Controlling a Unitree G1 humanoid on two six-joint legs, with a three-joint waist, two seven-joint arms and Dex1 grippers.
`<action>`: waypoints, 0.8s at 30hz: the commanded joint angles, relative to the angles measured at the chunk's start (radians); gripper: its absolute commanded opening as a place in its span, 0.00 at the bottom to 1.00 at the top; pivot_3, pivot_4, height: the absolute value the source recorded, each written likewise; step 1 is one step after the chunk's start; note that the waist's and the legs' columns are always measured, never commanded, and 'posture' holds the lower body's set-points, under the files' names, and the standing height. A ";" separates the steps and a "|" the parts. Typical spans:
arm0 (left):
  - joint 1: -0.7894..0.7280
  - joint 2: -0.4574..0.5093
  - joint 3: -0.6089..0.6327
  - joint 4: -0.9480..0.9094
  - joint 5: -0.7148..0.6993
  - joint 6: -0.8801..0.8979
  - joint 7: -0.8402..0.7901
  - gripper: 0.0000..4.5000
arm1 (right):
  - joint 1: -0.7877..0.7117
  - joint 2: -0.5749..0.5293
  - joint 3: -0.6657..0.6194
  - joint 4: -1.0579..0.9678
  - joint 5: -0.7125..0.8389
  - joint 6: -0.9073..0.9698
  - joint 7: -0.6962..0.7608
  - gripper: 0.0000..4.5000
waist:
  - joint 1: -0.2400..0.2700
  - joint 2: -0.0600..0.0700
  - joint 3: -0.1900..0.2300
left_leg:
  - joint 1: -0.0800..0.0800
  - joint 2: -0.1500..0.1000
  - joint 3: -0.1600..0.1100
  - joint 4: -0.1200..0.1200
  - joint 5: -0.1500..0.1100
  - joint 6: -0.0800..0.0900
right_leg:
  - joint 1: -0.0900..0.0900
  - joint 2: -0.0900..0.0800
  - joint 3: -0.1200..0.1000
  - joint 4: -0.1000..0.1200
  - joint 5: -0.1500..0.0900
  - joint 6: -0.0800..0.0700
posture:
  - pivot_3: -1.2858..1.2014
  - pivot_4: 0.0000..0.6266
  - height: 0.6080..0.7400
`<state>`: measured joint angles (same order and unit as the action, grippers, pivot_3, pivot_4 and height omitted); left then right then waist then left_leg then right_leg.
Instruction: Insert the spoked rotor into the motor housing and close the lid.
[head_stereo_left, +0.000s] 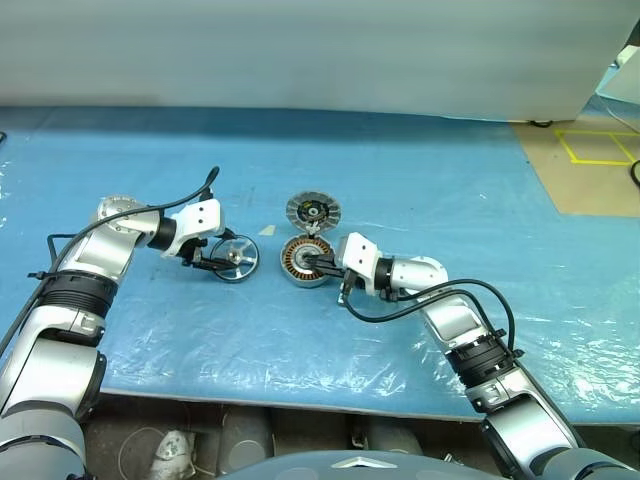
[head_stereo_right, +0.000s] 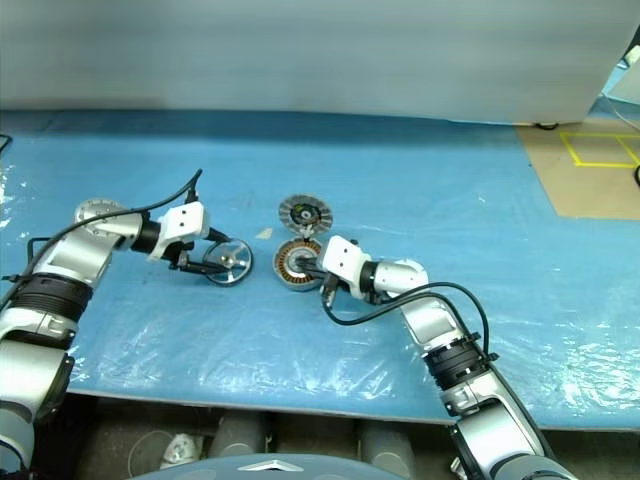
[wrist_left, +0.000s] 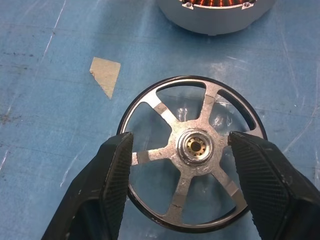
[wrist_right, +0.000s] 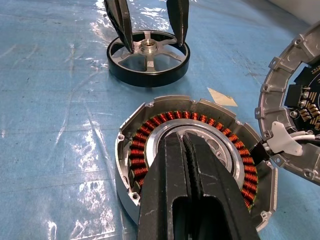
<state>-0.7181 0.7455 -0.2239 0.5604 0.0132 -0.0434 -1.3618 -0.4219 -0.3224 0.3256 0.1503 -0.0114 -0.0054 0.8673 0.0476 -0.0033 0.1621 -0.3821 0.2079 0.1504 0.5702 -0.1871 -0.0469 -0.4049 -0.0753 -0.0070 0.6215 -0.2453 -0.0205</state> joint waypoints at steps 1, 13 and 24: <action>-0.040 0.010 0.017 0.018 -0.004 -0.029 -0.011 0.72 | 0.000 -0.001 -0.003 -0.011 0.003 -0.020 -0.004 0.00 | 0.000 0.000 0.000 | 0.000 0.000 0.000 0.000 0.000 0.000 | 0.000 0.000 0.000 0.000 0.000 0.000 | 0.52 0.24 1.00; -0.129 0.018 -0.017 0.103 0.009 -0.057 -0.169 0.72 | 0.001 0.006 0.001 -0.006 -0.002 -0.019 -0.009 0.00 | 0.000 0.000 0.000 | 0.000 0.000 0.000 0.000 0.000 0.000 | 0.000 0.000 0.000 0.000 0.000 0.000 | 0.52 0.24 1.00; -0.184 -0.021 -0.048 0.227 0.069 -0.133 -0.163 0.72 | 0.010 0.008 0.001 -0.019 -0.003 -0.013 -0.017 0.00 | 0.003 0.000 0.000 | 0.000 0.000 0.000 0.000 0.000 0.000 | 0.000 0.000 0.000 0.000 0.000 0.000 | 0.52 0.24 1.00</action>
<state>-0.8720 0.7237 -0.2714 0.7741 0.0700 -0.1469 -1.5370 -0.4153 -0.3161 0.3271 0.1513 -0.0186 -0.0055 0.8544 0.0506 -0.0034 0.1621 -0.3826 0.2080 0.1503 0.5701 -0.1871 -0.0469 -0.4049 -0.0753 -0.0072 0.6212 -0.2453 -0.0205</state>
